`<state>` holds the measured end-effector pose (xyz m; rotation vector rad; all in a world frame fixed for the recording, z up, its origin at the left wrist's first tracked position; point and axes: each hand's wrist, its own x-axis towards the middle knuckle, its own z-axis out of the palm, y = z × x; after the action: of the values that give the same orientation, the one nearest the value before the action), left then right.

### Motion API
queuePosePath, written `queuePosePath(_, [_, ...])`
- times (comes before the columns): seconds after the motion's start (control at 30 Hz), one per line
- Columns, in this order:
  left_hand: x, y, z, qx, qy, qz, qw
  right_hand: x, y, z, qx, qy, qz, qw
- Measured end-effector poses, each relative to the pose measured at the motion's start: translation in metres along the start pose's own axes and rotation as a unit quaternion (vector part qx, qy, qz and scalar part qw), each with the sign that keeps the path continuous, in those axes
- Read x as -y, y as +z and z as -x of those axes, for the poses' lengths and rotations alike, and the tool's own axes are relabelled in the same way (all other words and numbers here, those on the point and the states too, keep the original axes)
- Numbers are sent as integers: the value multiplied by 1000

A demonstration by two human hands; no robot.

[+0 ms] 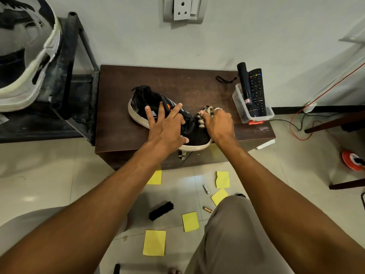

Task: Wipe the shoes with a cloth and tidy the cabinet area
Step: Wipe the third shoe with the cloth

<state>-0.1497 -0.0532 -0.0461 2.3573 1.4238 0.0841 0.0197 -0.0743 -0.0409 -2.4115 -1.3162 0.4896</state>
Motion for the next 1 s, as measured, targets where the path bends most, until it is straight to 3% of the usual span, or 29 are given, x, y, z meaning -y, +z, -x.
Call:
queuePosePath(0.2, [0,-1,-2,4,-9,19,1000,-2,-30,-6,81,-144,4,986])
queuePosePath(0.3, [1,-2,-2,10,-8,26,1000,-10,-37,-1,142,-188,86,968])
queuePosePath(0.43, [0,-2,-2,13,-3,19,1000,-1,-22,10,72,-213,293,929])
queuePosePath(0.53, [-1,-1,-1,14,-4,13,1000,13,-11,11,16,-241,349,905])
queuePosePath(0.6, [-2,1,-2,11,-10,15,1000,13,-7,8,17,-222,317,922])
queuePosePath(0.67, [-2,1,-2,12,-16,18,1000,8,-7,7,46,-162,202,965])
queuePosePath(0.73, [-4,2,0,5,-21,7,1000,5,-9,12,59,-137,128,981])
queuePosePath(0.8, [-9,4,3,-11,-30,-24,999,5,-12,18,47,-169,192,966])
queuePosePath(0.9, [-13,8,4,-27,-42,-45,998,6,-24,33,39,-225,351,908])
queuePosePath(1.0, [-12,7,2,-22,-43,-39,998,-2,-33,48,46,-261,395,880])
